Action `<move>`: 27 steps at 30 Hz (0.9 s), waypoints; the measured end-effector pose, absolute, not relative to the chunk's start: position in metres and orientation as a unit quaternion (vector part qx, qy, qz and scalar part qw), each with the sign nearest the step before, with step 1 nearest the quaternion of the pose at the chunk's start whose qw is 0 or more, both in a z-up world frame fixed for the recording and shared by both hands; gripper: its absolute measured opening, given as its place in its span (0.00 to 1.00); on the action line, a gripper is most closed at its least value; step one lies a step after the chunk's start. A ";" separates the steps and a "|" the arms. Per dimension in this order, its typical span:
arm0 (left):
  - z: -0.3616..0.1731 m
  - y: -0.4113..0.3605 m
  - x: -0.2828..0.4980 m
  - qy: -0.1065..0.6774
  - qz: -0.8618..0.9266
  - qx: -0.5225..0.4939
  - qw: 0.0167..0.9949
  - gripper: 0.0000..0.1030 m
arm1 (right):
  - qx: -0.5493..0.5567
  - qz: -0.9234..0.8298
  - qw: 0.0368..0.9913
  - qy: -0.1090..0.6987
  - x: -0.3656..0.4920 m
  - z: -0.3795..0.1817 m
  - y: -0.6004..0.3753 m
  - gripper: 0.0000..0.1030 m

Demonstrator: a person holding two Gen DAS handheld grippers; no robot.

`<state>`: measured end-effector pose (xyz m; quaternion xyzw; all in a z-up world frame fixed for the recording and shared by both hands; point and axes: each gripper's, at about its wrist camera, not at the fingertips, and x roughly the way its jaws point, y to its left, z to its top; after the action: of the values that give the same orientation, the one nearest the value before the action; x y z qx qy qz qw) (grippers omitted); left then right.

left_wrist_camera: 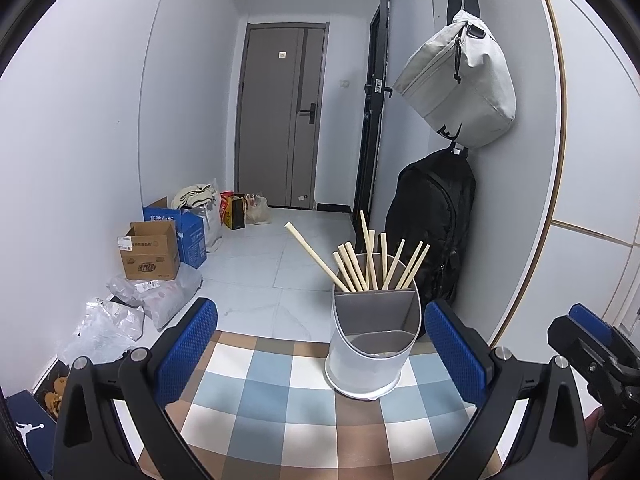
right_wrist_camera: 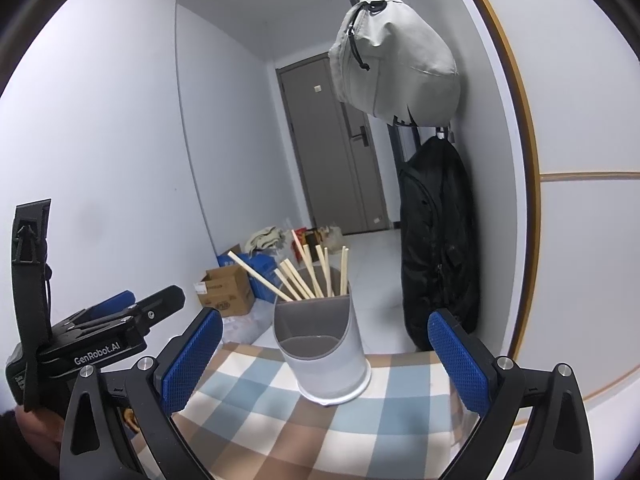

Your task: Organize utensils

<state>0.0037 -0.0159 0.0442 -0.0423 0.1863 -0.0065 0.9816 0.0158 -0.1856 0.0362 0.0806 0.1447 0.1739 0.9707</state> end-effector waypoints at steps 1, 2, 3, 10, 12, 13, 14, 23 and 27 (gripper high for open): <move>0.045 -0.016 0.003 0.186 -0.007 -0.043 0.982 0.98 | 0.081 0.174 0.971 0.145 0.016 0.036 -0.186 1.00; 0.045 -0.016 0.003 0.185 -0.006 -0.043 0.982 0.98 | 0.082 0.174 0.970 0.146 0.017 0.036 -0.186 1.00; 0.045 -0.016 0.003 0.184 -0.007 -0.042 0.982 0.98 | 0.083 0.174 0.970 0.145 0.017 0.036 -0.185 1.00; 0.044 -0.017 0.003 0.185 -0.008 -0.041 0.982 0.98 | 0.079 0.176 0.971 0.143 0.015 0.037 -0.183 1.00; 0.045 -0.017 0.003 0.184 -0.007 -0.041 0.982 0.98 | 0.079 0.176 0.971 0.142 0.015 0.037 -0.184 1.00; 0.045 -0.017 0.003 0.185 -0.008 -0.041 0.982 0.98 | 0.079 0.176 0.971 0.142 0.015 0.037 -0.183 1.00; 0.044 -0.016 0.003 0.185 -0.009 -0.041 0.982 0.98 | 0.079 0.175 0.971 0.142 0.015 0.037 -0.184 1.00; 0.043 -0.019 0.003 0.184 -0.011 -0.037 0.982 0.98 | 0.080 0.174 0.971 0.141 0.014 0.038 -0.183 1.00; 0.043 -0.018 0.003 0.185 -0.008 -0.039 0.982 0.98 | 0.080 0.174 0.971 0.141 0.014 0.038 -0.183 1.00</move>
<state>0.0030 -0.0185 0.0429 -0.0392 0.1846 -0.0076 0.9820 0.0142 -0.1833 0.0383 0.0796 0.1405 0.1736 0.9715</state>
